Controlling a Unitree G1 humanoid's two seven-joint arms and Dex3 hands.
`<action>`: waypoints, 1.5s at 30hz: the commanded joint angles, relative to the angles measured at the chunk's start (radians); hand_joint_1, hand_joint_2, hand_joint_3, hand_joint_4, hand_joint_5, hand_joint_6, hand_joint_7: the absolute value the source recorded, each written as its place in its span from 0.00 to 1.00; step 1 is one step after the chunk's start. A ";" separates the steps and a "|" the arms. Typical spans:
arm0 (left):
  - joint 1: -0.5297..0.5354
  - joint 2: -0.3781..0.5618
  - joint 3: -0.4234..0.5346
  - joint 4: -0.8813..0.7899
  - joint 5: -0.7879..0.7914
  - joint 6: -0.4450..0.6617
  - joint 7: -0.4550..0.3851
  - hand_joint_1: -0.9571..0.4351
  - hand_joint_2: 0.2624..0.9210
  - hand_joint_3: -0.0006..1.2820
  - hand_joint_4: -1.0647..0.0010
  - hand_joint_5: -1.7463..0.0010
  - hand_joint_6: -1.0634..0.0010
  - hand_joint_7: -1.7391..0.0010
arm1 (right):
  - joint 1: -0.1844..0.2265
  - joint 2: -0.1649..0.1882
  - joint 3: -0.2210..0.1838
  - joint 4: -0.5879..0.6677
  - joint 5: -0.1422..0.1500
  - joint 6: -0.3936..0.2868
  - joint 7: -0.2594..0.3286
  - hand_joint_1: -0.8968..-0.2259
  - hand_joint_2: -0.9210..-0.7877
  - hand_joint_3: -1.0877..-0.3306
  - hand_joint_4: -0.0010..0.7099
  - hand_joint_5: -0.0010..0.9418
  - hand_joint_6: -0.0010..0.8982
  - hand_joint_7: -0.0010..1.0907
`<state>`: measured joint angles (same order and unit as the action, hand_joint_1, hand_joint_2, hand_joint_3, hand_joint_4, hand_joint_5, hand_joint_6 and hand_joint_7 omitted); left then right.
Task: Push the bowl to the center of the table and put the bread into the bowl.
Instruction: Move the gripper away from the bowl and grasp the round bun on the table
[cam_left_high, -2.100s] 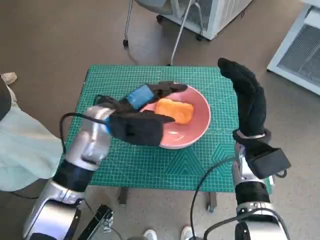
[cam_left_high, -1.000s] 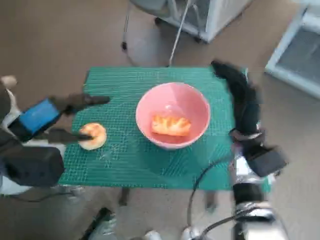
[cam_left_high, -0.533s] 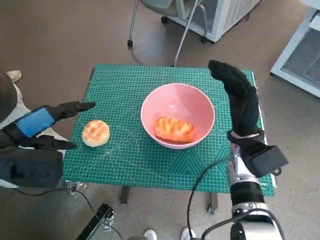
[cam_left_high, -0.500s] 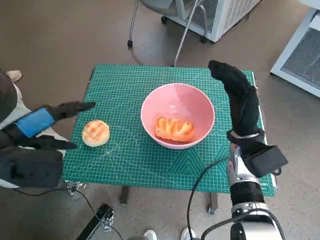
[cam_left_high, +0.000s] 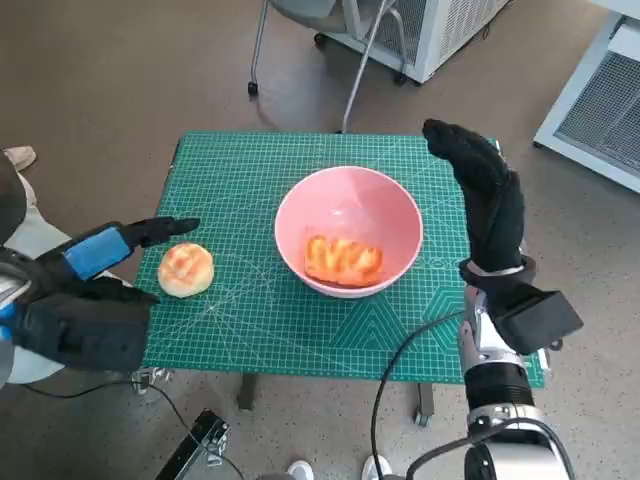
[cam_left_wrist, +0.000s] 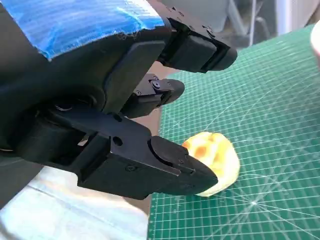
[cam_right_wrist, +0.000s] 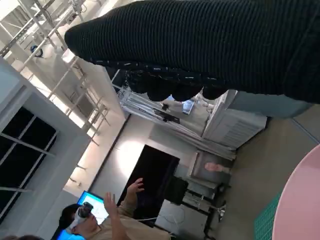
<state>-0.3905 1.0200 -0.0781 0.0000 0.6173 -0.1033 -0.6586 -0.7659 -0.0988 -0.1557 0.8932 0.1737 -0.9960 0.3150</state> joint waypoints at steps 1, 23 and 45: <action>-0.031 -0.018 -0.032 0.041 0.029 0.001 0.019 0.84 0.88 0.00 0.85 1.00 0.67 0.99 | 0.021 -0.003 -0.004 0.008 0.006 0.008 0.009 0.68 0.00 0.65 0.65 0.01 0.21 0.83; -0.200 -0.136 -0.243 0.377 0.224 0.006 0.095 0.82 0.90 0.01 0.82 0.99 0.65 0.99 | 0.033 -0.013 -0.004 -0.014 0.006 0.018 0.006 0.69 0.00 0.65 0.65 0.01 0.21 0.83; -0.342 -0.204 -0.413 0.766 0.303 -0.229 0.400 0.70 1.00 0.15 0.51 0.27 0.49 0.36 | 0.042 -0.021 -0.006 -0.022 -0.005 0.022 -0.009 0.70 0.00 0.65 0.65 0.01 0.21 0.83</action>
<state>-0.7253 0.8237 -0.4715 0.7317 0.9190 -0.2886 -0.2931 -0.7531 -0.1151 -0.1574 0.8700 0.1711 -0.9923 0.3135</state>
